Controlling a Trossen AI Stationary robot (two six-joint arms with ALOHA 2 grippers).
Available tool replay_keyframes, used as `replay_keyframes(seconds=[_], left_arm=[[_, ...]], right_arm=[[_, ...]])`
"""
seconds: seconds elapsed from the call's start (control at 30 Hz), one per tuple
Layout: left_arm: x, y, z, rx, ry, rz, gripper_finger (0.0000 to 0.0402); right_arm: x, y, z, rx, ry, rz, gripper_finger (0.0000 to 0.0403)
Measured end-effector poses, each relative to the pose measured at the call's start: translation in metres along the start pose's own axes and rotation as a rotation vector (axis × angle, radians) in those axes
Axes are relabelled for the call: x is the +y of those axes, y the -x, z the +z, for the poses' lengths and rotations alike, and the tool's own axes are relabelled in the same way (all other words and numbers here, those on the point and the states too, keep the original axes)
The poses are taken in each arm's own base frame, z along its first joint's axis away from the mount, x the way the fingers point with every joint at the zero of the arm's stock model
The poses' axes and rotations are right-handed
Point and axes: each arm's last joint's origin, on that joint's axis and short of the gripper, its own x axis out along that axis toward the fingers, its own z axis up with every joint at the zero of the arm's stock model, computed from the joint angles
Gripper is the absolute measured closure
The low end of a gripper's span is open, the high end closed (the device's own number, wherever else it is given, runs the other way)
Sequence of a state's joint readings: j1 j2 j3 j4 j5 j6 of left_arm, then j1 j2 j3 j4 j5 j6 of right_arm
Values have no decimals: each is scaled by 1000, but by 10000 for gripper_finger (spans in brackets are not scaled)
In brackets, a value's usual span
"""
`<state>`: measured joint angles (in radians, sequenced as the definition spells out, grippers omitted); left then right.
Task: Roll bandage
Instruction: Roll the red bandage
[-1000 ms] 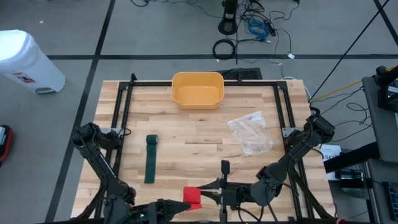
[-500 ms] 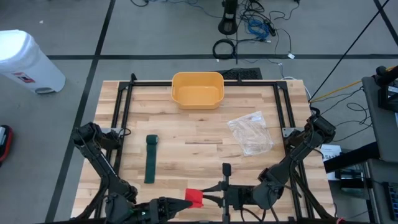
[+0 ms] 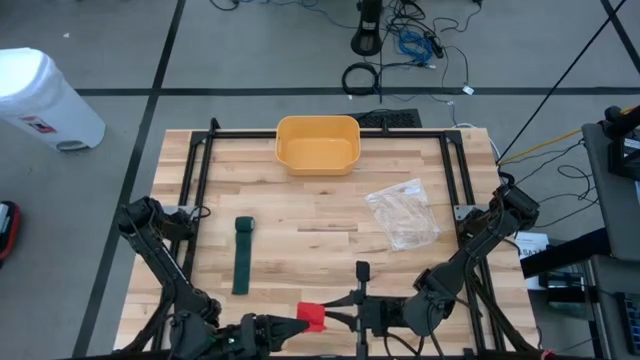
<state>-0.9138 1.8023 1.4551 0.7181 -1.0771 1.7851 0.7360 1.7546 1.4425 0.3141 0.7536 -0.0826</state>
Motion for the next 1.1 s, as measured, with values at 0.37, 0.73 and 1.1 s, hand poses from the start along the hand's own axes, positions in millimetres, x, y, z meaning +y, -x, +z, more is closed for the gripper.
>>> replay_keyframes(seconds=[0.37,0.73,1.1], left_arm=[[0,0,0,4,24,-2,368],[1,-1,-1,15,27,-1,296],[1,0,-1,11,27,-1,295]], right_arm=[[3,3,0,-2,3,13,383],[8,6,1,-14,-12,77,383],[8,5,2,-16,8,71,383]])
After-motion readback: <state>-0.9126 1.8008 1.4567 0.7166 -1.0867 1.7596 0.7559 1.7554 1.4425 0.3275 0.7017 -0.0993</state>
